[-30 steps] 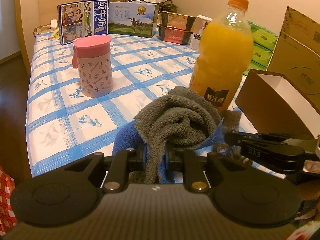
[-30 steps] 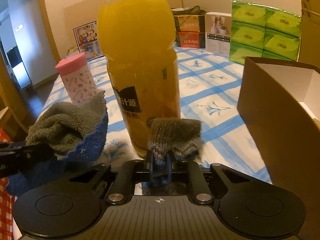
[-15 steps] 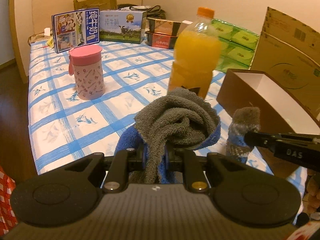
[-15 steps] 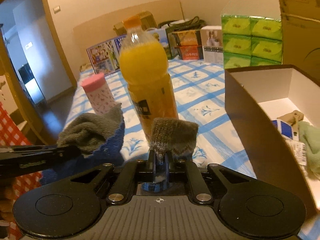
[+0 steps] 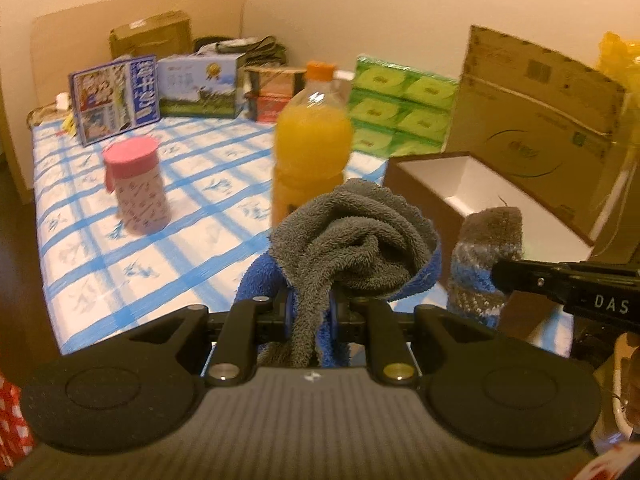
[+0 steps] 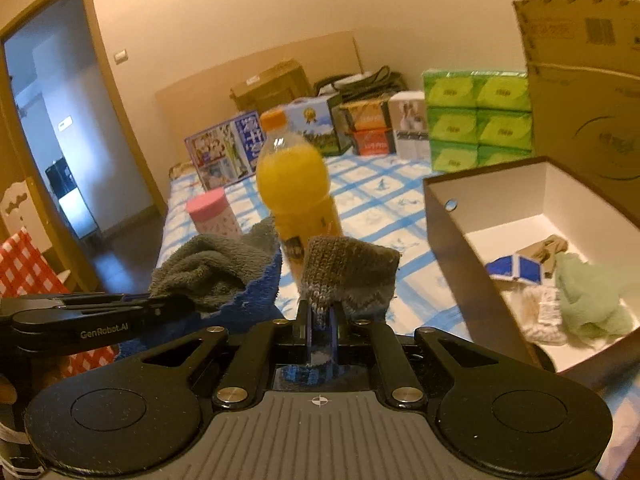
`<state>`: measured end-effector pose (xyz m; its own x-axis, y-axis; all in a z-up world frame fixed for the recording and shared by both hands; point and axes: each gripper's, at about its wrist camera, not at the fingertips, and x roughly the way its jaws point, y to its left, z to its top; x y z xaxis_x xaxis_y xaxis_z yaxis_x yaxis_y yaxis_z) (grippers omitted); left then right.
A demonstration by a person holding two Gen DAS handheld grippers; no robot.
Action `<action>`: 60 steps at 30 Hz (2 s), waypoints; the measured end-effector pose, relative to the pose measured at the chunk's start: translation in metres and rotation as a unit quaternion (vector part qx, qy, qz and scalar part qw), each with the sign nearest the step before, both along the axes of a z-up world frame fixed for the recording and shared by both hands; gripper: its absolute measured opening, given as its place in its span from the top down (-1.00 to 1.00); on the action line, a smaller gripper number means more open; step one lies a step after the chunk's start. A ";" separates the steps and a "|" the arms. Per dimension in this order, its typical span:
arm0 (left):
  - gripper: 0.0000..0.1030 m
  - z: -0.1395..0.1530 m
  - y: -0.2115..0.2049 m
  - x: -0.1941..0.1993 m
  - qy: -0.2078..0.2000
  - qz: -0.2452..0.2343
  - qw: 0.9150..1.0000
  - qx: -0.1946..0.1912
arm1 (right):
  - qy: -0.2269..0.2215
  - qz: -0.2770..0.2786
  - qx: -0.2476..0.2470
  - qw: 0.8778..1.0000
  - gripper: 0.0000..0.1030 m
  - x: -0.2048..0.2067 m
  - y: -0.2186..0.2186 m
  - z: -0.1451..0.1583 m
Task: Organize soft objects
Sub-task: 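Carry the towel and the knit sock over the brown box with both tools, then lower the towel and sock into the brown box and open both tools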
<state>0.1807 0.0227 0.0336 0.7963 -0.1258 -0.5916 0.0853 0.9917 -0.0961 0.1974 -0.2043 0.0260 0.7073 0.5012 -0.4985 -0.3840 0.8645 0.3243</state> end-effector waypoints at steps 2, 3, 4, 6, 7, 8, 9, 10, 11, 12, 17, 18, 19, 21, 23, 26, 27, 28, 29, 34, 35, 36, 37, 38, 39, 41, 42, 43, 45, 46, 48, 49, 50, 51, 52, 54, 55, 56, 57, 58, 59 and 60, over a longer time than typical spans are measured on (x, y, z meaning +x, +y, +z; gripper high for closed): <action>0.70 0.007 -0.009 0.000 -0.008 -0.012 1.000 -0.003 | -0.005 -0.008 0.004 1.000 0.84 -0.003 -0.008 0.007; 0.70 0.011 -0.014 0.000 -0.012 -0.018 1.000 -0.004 | -0.009 -0.012 0.006 1.000 0.84 -0.004 -0.013 0.010; 0.70 0.014 -0.019 0.000 -0.016 -0.024 1.000 -0.004 | -0.013 -0.016 0.007 1.000 0.84 -0.004 -0.018 0.014; 0.70 0.020 -0.029 0.002 -0.023 -0.036 0.999 -0.005 | -0.020 -0.024 0.010 0.999 0.84 -0.005 -0.027 0.020; 0.70 0.023 -0.033 0.004 -0.027 -0.041 0.999 -0.005 | -0.023 -0.028 0.011 0.999 0.84 -0.005 -0.032 0.022; 0.70 0.025 -0.038 0.005 -0.029 -0.046 0.998 -0.006 | -0.026 -0.032 0.012 0.999 0.84 -0.006 -0.036 0.024; 0.70 0.028 -0.043 0.008 -0.032 -0.052 0.998 -0.008 | -0.028 -0.038 0.012 0.999 0.84 -0.006 -0.041 0.027; 0.70 0.030 -0.048 0.010 -0.035 -0.056 0.998 -0.009 | -0.030 -0.042 0.013 0.999 0.84 -0.004 -0.046 0.029; 0.70 0.033 -0.053 0.012 -0.038 -0.062 0.997 -0.010 | -0.033 -0.047 0.013 0.998 0.84 -0.004 -0.051 0.030; 0.70 0.035 -0.059 0.015 -0.040 -0.067 0.997 -0.011 | -0.036 -0.052 0.014 0.998 0.84 -0.003 -0.056 0.032; 0.70 0.043 -0.086 0.030 -0.049 -0.094 0.994 -0.016 | -0.044 -0.078 0.010 0.996 0.84 0.004 -0.084 0.038; 0.70 0.044 -0.092 0.034 -0.050 -0.099 0.994 -0.018 | -0.047 -0.083 0.008 0.995 0.84 0.006 -0.090 0.039; 0.70 0.046 -0.097 0.038 -0.051 -0.105 0.993 -0.021 | -0.049 -0.087 0.006 0.995 0.84 0.008 -0.095 0.040; 0.70 0.047 -0.109 0.047 -0.053 -0.116 0.992 -0.024 | -0.053 -0.094 0.000 0.994 0.84 0.014 -0.105 0.042; 0.70 0.049 -0.121 0.056 -0.056 -0.126 0.990 -0.026 | -0.057 -0.100 -0.006 0.993 0.84 0.020 -0.113 0.043; 0.70 0.050 -0.140 0.072 -0.057 -0.139 0.988 -0.029 | -0.061 -0.108 -0.017 0.992 0.84 0.033 -0.125 0.044; 0.70 0.050 -0.146 0.079 -0.056 -0.142 0.988 -0.030 | -0.061 -0.110 -0.020 0.992 0.84 0.037 -0.128 0.044; 0.70 0.050 -0.152 0.085 -0.055 -0.145 0.987 -0.032 | -0.062 -0.111 -0.023 0.992 0.84 0.043 -0.131 0.043; 0.70 0.050 -0.157 0.092 -0.054 -0.146 0.987 -0.032 | -0.063 -0.112 -0.027 0.991 0.84 0.049 -0.133 0.043; 0.71 0.046 -0.184 0.131 -0.052 -0.149 0.987 -0.030 | -0.063 -0.118 -0.040 0.990 0.84 0.083 -0.148 0.037; 0.71 0.044 -0.187 0.139 -0.050 -0.150 0.987 -0.032 | -0.062 -0.120 -0.041 0.990 0.84 0.090 -0.152 0.035; 0.71 0.042 -0.192 0.149 -0.046 -0.150 0.987 -0.034 | -0.061 -0.122 -0.041 0.990 0.84 0.099 -0.156 0.033; 0.71 0.040 -0.196 0.157 -0.044 -0.150 0.987 -0.033 | -0.059 -0.123 -0.041 0.990 0.84 0.106 -0.161 0.031; 0.71 0.038 -0.199 0.165 -0.042 -0.150 0.987 -0.033 | -0.057 -0.124 -0.042 0.990 0.84 0.114 -0.165 0.028; 0.71 0.035 -0.202 0.174 -0.040 -0.150 0.987 -0.034 | -0.055 -0.125 -0.043 0.990 0.84 0.121 -0.168 0.025; 0.71 0.030 -0.208 0.190 -0.034 -0.149 0.988 -0.036 | -0.051 -0.125 -0.048 0.990 0.84 0.135 -0.172 0.019; 0.70 0.027 -0.210 0.198 -0.031 -0.149 0.988 -0.037 | -0.048 -0.125 -0.053 0.990 0.84 0.143 -0.174 0.015; 0.70 0.023 -0.213 0.206 -0.029 -0.148 0.988 -0.036 | -0.045 -0.124 -0.056 0.990 0.84 0.149 -0.176 0.012; 0.70 0.013 -0.218 0.223 -0.019 -0.147 0.988 -0.033 | -0.038 -0.122 -0.066 0.990 0.84 0.163 -0.178 0.003; 0.70 0.009 -0.219 0.230 -0.013 -0.146 0.989 -0.033 | -0.035 -0.120 -0.071 0.990 0.84 0.169 -0.178 -0.001; 0.66 -0.003 -0.222 0.245 0.004 -0.142 0.989 -0.031 | -0.027 -0.114 -0.082 0.990 0.84 0.181 -0.178 -0.010; 0.63 -0.008 -0.223 0.252 0.014 -0.137 0.990 -0.031 | -0.023 -0.112 -0.086 0.990 0.84 0.187 -0.178 -0.014; 0.59 -0.014 -0.223 0.258 0.027 -0.131 0.991 -0.031 | -0.019 -0.109 -0.088 0.990 0.84 0.193 -0.178 -0.018; 0.52 -0.021 -0.222 0.265 0.038 -0.123 0.991 -0.029 | -0.014 -0.105 -0.089 0.990 0.84 0.198 -0.178 -0.022; 0.49 -0.026 -0.221 0.269 0.045 -0.117 0.992 -0.026 | -0.012 -0.104 -0.091 0.990 0.84 0.201 -0.177 -0.025; 0.42 -0.033 -0.220 0.275 0.051 -0.115 0.992 -0.018 | -0.011 -0.100 -0.095 0.990 0.84 0.208 -0.176 -0.029; 0.38 -0.036 -0.219 0.276 0.052 -0.114 0.992 -0.012 | -0.011 -0.099 -0.096 0.990 0.84 0.211 -0.176 -0.031; 0.31 -0.038 -0.219 0.277 0.053 -0.112 0.992 -0.006 | -0.009 -0.096 -0.096 0.991 0.84 0.215 -0.175 -0.033; 0.27 -0.040 -0.219 0.278 0.053 -0.110 0.993 0.001 | -0.006 -0.092 -0.095 0.991 0.84 0.218 -0.175 -0.035; 0.26 -0.041 -0.219 0.279 0.054 -0.109 0.993 0.006 | -0.002 -0.091 -0.095 0.991 0.83 0.221 -0.174 -0.037; 0.23 -0.042 -0.218 0.279 0.055 -0.111 0.992 0.008 | -0.002 -0.092 -0.095 0.991 0.82 0.224 -0.172 -0.038; 0.19 -0.043 -0.217 0.279 0.058 -0.112 0.992 0.009 | -0.004 -0.090 -0.096 0.991 0.79 0.225 -0.171 -0.039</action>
